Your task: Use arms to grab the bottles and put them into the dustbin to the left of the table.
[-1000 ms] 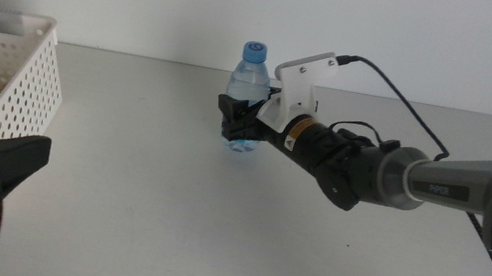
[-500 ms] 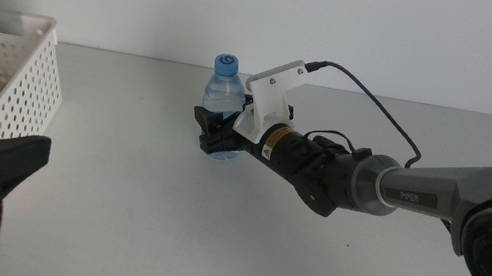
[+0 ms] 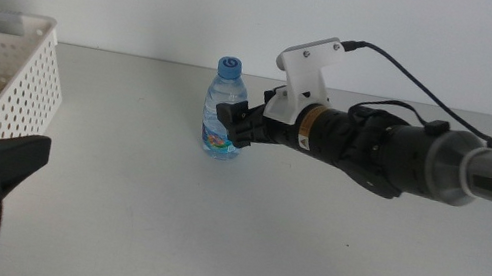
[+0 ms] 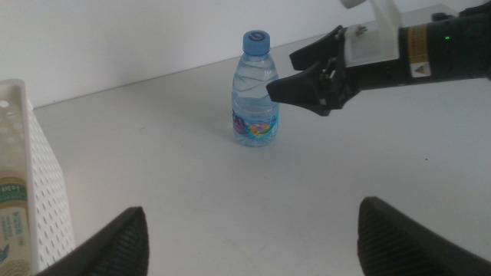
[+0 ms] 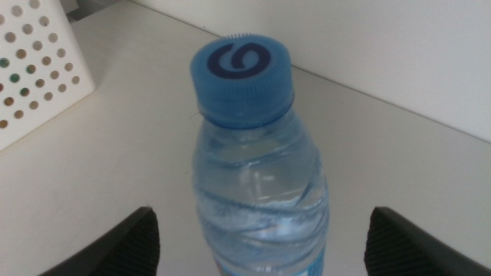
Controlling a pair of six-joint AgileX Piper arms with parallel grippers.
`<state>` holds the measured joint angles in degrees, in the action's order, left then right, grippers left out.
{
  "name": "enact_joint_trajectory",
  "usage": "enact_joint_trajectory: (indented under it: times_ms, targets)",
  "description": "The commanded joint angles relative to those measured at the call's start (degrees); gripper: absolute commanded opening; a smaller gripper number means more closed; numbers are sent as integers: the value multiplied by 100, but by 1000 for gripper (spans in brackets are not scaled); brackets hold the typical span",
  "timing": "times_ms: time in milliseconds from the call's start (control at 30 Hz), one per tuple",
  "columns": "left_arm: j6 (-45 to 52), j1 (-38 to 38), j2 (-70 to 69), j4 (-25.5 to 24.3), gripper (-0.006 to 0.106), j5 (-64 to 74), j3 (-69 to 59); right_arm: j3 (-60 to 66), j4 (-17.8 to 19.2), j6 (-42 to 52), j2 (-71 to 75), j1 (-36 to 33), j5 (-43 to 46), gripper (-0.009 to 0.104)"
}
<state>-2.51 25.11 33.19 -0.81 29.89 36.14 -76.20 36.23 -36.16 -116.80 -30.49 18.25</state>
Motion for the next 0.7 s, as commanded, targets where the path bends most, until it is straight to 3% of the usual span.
enact_joint_trajectory:
  times_ms: [0, 200, 300, 500, 567, 667]
  targets:
    - [-69, -10, 9, -2, 92, -445, 147, 343, 459, -444, 903, 86, 302, 69]
    - [-69, -10, 9, -2, 92, -445, 147, 1583, 1044, -956, 2530, 90, -276, 68]
    - [-69, -10, 9, -2, 92, -445, 147, 2111, 1168, -1424, 3284, 65, -634, 68]
    - [-69, -10, 9, -2, 92, -445, 147, 3023, 1651, -2141, 4583, 65, -654, 68]
    - [-69, -10, 9, -2, 92, -445, 147, 3419, 1472, -2097, 5021, 65, -744, 68]
    - [-69, -10, 9, -2, 92, -445, 147, 3886, 239, -1326, 5833, 31, -1191, 68]
